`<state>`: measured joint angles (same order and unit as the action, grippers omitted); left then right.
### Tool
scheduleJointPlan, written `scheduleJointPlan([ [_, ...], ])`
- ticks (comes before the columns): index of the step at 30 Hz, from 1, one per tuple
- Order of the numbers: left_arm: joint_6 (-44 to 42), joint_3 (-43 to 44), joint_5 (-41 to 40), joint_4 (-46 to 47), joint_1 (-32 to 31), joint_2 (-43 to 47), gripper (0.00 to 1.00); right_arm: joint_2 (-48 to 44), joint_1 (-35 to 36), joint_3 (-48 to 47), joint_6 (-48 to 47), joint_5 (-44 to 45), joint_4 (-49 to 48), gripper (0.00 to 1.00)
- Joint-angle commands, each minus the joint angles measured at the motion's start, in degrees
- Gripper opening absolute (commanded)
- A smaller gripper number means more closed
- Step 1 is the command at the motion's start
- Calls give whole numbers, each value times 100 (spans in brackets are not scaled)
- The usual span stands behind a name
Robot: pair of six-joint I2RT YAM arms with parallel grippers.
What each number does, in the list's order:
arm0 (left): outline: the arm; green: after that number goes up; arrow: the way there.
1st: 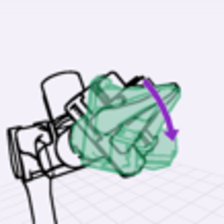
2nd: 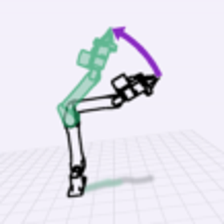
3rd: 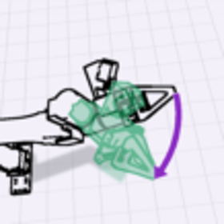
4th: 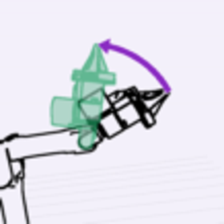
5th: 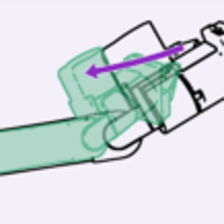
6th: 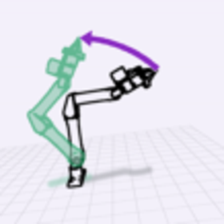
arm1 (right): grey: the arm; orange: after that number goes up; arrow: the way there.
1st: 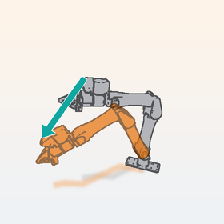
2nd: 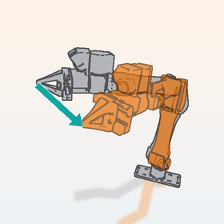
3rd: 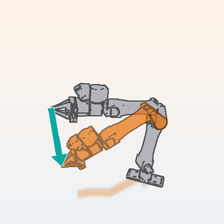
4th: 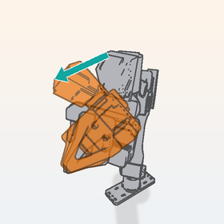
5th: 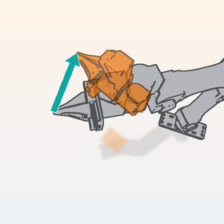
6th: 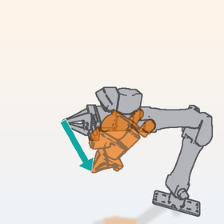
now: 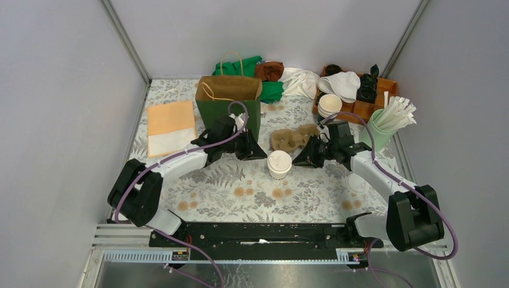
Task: Pack the takeout coffee
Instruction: Adjust the cup lid on the coffee cup.
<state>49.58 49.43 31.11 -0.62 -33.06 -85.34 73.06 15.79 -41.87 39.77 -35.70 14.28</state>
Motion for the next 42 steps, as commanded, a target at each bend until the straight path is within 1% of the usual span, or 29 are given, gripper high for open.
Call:
scheduleJointPlan([
  [1, 6, 137, 105, 336, -5, -29, 22, 116, -15, -170, -4, -210, -168, 20],
  [6, 22, 125, 132, 364, -7, -64, 22, 173, -6, -173, 57, -261, -280, 19],
  [14, 42, 103, 173, 420, -7, -138, 22, 35, -4, -263, -4, -136, -121, 20],
  [22, 57, 124, 228, 466, -8, -207, 21, 28, -5, -223, 18, -248, -177, 20],
  [38, 34, 145, 227, 510, -16, -389, 18, 219, 47, -208, 54, -289, -277, 18],
  [42, 8, 132, 224, 511, -25, -426, 17, 273, 47, -236, -7, -245, -221, 14],
])
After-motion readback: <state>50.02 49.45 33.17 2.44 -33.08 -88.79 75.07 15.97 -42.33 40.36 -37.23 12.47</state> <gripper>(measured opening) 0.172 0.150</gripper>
